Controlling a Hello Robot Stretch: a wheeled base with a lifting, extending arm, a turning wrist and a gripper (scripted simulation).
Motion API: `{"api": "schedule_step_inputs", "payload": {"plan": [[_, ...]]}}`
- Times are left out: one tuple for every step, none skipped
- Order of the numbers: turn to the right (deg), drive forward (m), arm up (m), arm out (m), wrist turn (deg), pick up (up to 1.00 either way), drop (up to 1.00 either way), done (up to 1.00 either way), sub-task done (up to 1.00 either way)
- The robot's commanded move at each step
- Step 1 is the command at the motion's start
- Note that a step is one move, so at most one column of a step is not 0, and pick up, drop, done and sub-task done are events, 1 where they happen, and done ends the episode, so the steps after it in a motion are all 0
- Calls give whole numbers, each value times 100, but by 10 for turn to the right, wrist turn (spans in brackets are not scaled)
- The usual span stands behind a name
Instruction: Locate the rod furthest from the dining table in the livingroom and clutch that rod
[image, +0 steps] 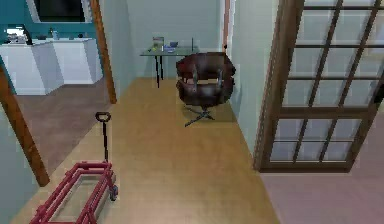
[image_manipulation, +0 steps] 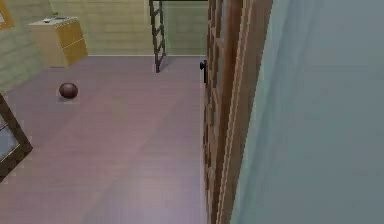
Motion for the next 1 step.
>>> {"api": "schedule_step_inputs", "payload": {"plan": [[-90, 0, 0, 0, 0, 0, 0, 0, 0]]}}
